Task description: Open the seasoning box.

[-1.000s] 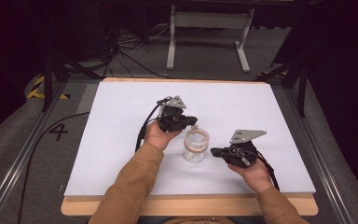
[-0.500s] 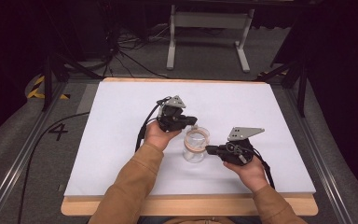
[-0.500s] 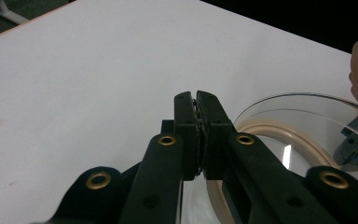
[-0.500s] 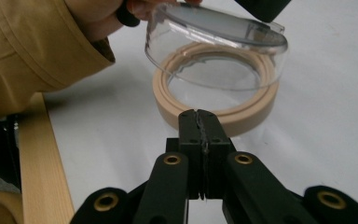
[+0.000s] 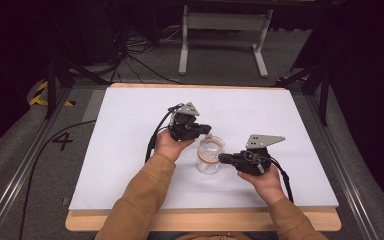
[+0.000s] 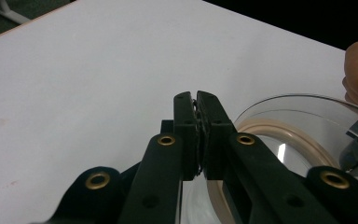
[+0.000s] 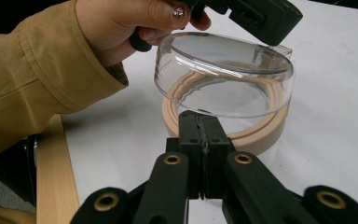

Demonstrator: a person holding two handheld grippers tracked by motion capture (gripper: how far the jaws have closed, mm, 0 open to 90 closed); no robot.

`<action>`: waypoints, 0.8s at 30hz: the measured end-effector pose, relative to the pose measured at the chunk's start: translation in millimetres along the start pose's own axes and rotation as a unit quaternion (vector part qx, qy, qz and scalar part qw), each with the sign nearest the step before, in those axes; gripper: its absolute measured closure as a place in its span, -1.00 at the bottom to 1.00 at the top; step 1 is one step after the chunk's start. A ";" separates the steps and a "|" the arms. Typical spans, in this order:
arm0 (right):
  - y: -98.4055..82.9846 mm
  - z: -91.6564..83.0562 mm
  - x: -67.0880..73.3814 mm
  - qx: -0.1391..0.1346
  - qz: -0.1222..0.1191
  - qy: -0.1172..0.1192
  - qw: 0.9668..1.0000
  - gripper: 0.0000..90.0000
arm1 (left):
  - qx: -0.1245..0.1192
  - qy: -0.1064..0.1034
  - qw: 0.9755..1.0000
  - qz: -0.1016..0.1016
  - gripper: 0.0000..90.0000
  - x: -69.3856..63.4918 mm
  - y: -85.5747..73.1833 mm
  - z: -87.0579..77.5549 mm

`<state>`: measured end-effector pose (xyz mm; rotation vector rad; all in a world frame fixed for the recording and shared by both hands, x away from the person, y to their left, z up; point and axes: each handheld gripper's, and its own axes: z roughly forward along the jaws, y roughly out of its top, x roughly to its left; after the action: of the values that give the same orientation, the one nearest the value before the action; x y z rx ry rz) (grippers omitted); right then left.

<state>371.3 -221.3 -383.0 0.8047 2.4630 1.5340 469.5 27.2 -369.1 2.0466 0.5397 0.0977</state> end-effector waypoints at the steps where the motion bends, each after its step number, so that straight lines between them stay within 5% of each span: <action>1: 0.1 -0.1 0.2 -0.001 0.000 -0.001 1.000 0.99 | 0.000 0.002 1.000 -0.001 0.92 0.0 0.0 -0.3; 8: 0.9 -1.7 -0.2 -0.003 -0.004 -0.004 1.000 0.99 | -0.004 0.012 1.000 -0.005 0.90 -0.1 0.8 -6.1; 18: 9.9 -2.9 0.4 -0.015 -0.046 -0.010 0.999 0.99 | -0.009 0.026 1.000 -0.011 0.86 -2.9 -6.1 -27.4; 24: 21.0 0.9 -5.3 -0.021 -0.065 -0.001 0.998 0.99 | 0.000 0.050 0.998 -0.040 0.82 0.2 -22.8 -48.5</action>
<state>383.9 -216.2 -366.2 0.6256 2.4200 1.5317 448.2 76.0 -363.2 2.0242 0.6828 0.1526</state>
